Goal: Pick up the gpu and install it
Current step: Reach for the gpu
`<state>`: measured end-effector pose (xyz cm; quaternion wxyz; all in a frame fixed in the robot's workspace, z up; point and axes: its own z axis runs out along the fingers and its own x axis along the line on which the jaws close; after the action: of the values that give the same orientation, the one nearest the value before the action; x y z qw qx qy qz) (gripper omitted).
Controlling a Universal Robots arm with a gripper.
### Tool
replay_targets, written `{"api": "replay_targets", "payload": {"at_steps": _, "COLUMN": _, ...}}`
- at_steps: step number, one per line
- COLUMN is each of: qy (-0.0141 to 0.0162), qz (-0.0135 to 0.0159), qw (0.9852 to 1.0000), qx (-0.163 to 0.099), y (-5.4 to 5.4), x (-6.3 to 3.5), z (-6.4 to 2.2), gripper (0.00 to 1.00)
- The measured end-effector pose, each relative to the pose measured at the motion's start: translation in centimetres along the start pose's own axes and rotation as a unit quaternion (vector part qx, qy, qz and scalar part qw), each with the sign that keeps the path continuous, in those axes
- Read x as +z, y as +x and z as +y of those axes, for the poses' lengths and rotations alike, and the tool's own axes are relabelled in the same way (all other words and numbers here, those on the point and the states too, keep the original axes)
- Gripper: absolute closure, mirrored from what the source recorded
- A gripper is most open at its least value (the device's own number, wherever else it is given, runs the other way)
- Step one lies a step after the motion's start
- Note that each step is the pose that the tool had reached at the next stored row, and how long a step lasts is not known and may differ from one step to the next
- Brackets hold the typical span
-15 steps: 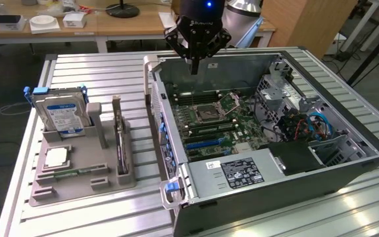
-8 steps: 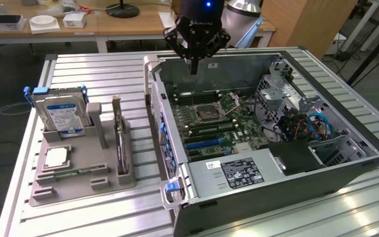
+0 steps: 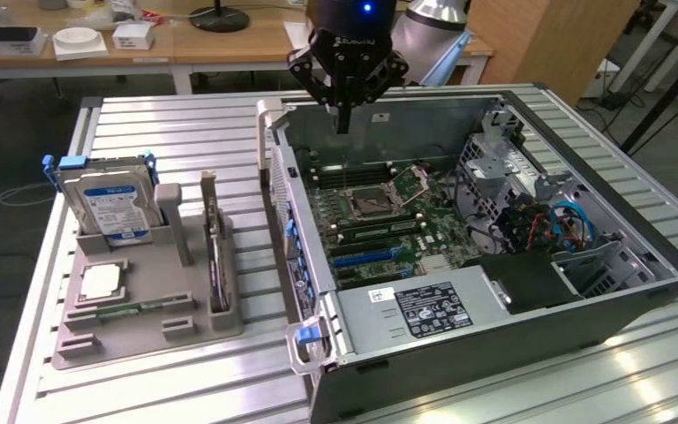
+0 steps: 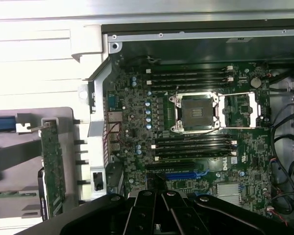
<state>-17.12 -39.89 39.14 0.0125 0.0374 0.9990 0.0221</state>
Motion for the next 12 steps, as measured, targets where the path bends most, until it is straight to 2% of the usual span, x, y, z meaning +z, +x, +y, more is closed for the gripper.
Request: {"api": "replay_targets", "payload": {"at_steps": 12, "qy": 0.0, "qz": 0.0, "qw": 1.0, "qx": 0.0, "y": 1.01, "x": 0.01, "z": -0.07, "gripper": 0.89}}
